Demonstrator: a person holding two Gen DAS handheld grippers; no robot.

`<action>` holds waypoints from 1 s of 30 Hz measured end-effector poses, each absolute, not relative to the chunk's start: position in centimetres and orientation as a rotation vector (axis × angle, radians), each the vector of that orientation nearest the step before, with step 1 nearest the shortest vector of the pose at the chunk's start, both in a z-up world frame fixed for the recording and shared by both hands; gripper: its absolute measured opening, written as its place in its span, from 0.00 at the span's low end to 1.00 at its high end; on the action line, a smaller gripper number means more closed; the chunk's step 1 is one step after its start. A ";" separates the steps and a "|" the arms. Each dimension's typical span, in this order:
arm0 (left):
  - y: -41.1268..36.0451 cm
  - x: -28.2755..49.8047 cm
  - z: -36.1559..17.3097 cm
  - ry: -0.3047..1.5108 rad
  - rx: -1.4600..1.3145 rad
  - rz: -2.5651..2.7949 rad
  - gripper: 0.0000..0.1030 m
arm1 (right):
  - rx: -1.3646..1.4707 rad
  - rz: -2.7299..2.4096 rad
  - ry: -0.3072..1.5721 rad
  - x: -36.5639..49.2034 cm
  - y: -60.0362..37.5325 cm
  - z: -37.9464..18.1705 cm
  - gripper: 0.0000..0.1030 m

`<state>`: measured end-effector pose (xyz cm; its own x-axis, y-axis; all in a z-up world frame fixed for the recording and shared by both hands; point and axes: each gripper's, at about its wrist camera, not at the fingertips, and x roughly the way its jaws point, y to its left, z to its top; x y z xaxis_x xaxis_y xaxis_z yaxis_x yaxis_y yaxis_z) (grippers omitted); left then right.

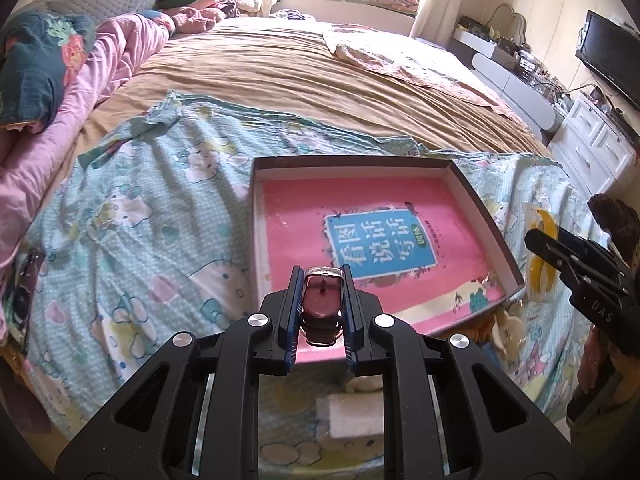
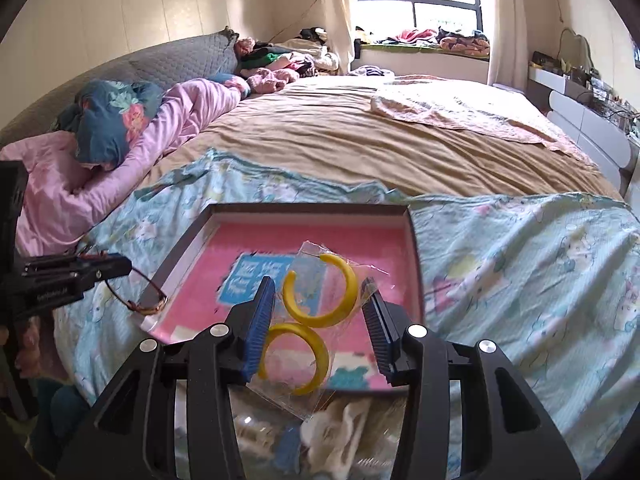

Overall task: Organize jewelry
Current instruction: 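Carry the watch with the left tool while the right tool carries the earrings over the pink tray, then open the left tool dropping the watch while the right tool releases the earrings into the tray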

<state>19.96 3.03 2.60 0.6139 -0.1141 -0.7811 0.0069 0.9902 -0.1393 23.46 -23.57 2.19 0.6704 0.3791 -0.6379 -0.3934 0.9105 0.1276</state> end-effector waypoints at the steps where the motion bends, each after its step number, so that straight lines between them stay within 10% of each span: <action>1: 2.8 20.2 2.6 0.907 -0.126 -0.073 0.10 | -0.022 0.432 0.710 23.8 -23.7 2.2 0.42; 30: 1.7 25.0 -1.2 0.945 -0.133 -0.013 0.11 | -0.075 0.415 0.871 29.9 -22.9 -4.0 0.45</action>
<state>25.02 1.75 -1.21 0.5863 -0.0696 -0.8071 -0.0469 0.9917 -0.1196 29.88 -22.93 -4.03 0.5699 0.3231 -0.7556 -0.3834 0.9178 0.1033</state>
